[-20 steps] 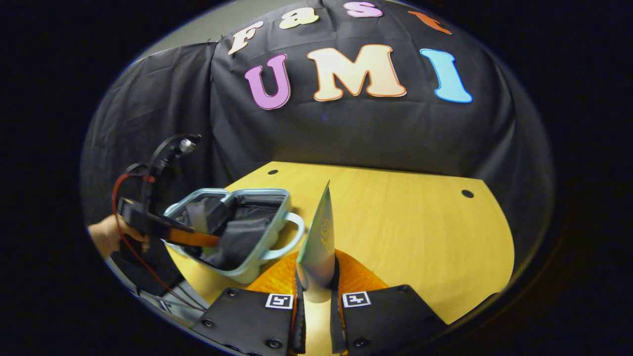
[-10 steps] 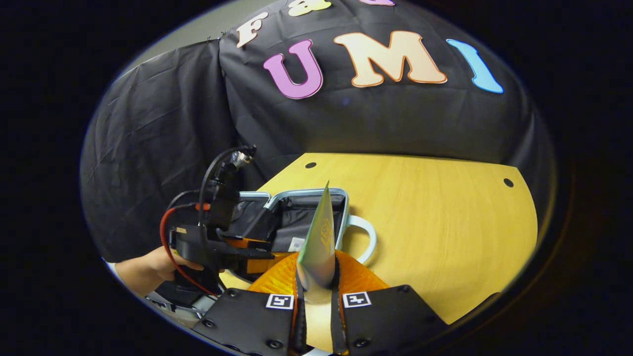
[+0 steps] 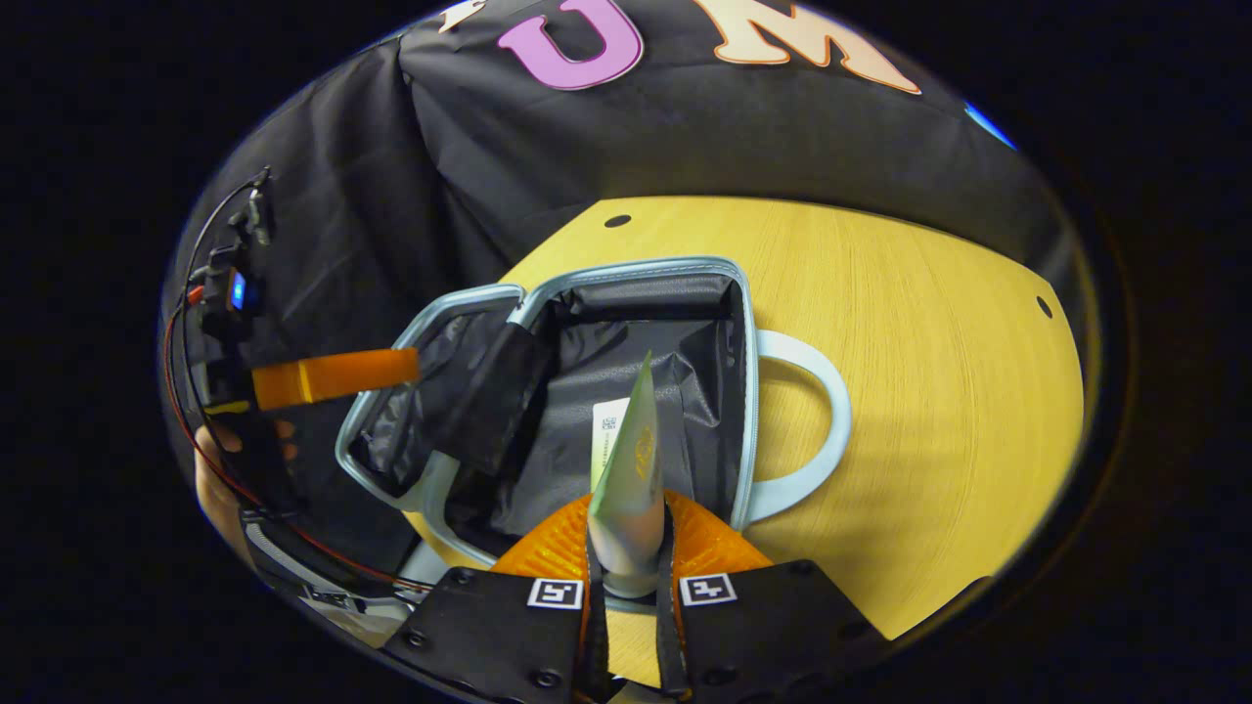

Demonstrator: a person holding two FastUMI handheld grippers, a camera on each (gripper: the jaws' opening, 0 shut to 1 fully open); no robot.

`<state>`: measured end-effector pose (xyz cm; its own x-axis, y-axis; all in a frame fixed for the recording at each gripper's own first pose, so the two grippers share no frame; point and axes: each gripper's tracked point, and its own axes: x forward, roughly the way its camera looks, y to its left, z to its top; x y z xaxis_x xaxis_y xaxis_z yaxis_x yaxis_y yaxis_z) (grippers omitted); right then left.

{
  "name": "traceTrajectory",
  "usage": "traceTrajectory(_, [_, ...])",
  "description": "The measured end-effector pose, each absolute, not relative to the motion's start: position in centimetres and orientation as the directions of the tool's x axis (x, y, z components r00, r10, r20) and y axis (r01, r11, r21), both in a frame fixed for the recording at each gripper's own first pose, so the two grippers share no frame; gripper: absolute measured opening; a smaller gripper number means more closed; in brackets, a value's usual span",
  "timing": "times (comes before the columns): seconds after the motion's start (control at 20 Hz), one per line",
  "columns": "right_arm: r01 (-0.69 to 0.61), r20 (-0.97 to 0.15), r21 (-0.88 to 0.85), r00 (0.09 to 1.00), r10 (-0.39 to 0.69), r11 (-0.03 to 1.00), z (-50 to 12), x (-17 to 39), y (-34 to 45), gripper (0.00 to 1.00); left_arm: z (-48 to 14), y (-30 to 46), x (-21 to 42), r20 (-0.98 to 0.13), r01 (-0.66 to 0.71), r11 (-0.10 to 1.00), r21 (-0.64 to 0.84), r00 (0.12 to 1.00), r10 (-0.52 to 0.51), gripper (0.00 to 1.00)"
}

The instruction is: First open the suitcase, pack the skin care products into it, and then close the suitcase.

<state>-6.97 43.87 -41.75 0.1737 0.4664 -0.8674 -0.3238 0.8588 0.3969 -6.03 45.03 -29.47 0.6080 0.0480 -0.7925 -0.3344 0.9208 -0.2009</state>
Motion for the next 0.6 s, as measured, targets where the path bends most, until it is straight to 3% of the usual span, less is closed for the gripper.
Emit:
traceTrajectory(0.1, [-0.326, -0.885, 0.362, 0.173, 0.431, 0.873, -42.9, -7.0, 44.4, 0.21, -29.2, 48.6, -8.1, -0.799, -0.398, 0.900, -0.176, 0.592, 0.106, 0.93])
traceTrajectory(0.15, [-0.321, -0.887, 0.359, 0.175, 0.428, 0.876, -43.2, -6.9, 44.9, 0.30, -29.2, 50.1, -8.9, -0.801, -0.427, 0.888, -0.169, 0.585, 0.129, 0.93])
traceTrajectory(0.25, [-0.301, -0.877, 0.379, 0.184, 0.443, 0.875, -42.9, -6.4, 46.0, 0.36, -29.7, 52.7, -10.5, -0.804, -0.476, 0.866, -0.152, 0.570, 0.172, 0.93])
traceTrajectory(0.3, [-0.290, -0.871, 0.387, 0.197, 0.450, 0.876, -42.5, -5.9, 46.4, 0.33, -30.5, 53.9, -10.9, -0.806, -0.500, 0.855, -0.138, 0.558, 0.196, 0.93])
traceTrajectory(0.35, [-0.283, -0.864, 0.391, 0.215, 0.455, 0.876, -42.2, -5.3, 46.7, 0.53, -30.9, 55.1, -11.4, -0.809, -0.513, 0.849, -0.122, 0.547, 0.214, 0.93])
traceTrajectory(0.5, [-0.274, -0.848, 0.371, 0.290, 0.444, 0.887, -41.0, -3.2, 46.5, 0.95, -31.2, 59.2, -12.5, -0.803, -0.567, 0.819, -0.083, 0.526, 0.282, 0.93])
traceTrajectory(0.6, [-0.269, -0.829, 0.363, 0.343, 0.441, 0.892, -40.2, -1.6, 46.5, 0.98, -31.7, 62.0, -13.0, -0.800, -0.609, 0.790, -0.072, 0.509, 0.319, 0.93])
